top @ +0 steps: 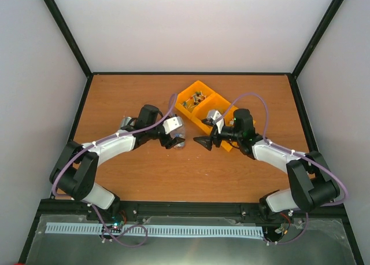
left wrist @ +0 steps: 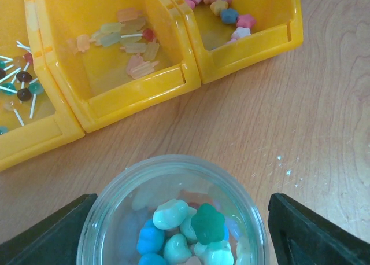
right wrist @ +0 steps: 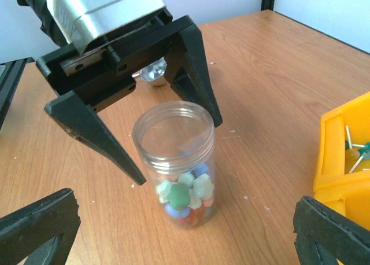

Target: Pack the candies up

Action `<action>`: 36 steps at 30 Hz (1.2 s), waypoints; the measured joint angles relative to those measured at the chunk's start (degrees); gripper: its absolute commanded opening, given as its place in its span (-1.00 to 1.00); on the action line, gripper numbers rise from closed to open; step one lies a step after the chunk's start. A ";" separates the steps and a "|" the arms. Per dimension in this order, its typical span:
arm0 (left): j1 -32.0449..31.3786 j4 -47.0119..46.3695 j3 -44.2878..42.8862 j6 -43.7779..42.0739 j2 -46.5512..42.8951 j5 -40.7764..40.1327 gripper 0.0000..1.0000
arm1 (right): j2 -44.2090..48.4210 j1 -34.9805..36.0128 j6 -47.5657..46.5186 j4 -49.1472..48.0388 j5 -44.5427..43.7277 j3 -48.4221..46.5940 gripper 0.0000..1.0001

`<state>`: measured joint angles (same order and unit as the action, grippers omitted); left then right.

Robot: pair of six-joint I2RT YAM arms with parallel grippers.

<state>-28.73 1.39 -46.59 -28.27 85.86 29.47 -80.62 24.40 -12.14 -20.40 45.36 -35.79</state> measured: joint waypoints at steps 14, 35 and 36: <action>0.02 12.31 -7.32 0.66 -4.20 -0.13 1.00 | 1.38 -2.73 -1.07 9.66 -2.51 -10.71 1.00; 19.87 42.10 -31.76 13.03 -8.48 -0.52 0.99 | 17.16 -20.70 4.59 25.55 -8.48 -19.39 1.00; 21.20 42.25 -31.34 13.70 -9.14 -0.46 0.99 | 17.90 -21.88 4.72 25.86 -8.22 -18.43 1.00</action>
<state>-7.53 43.64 -77.93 -14.57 76.73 29.02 -62.72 2.52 -7.42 5.45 37.15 -54.22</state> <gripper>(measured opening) 0.994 1.000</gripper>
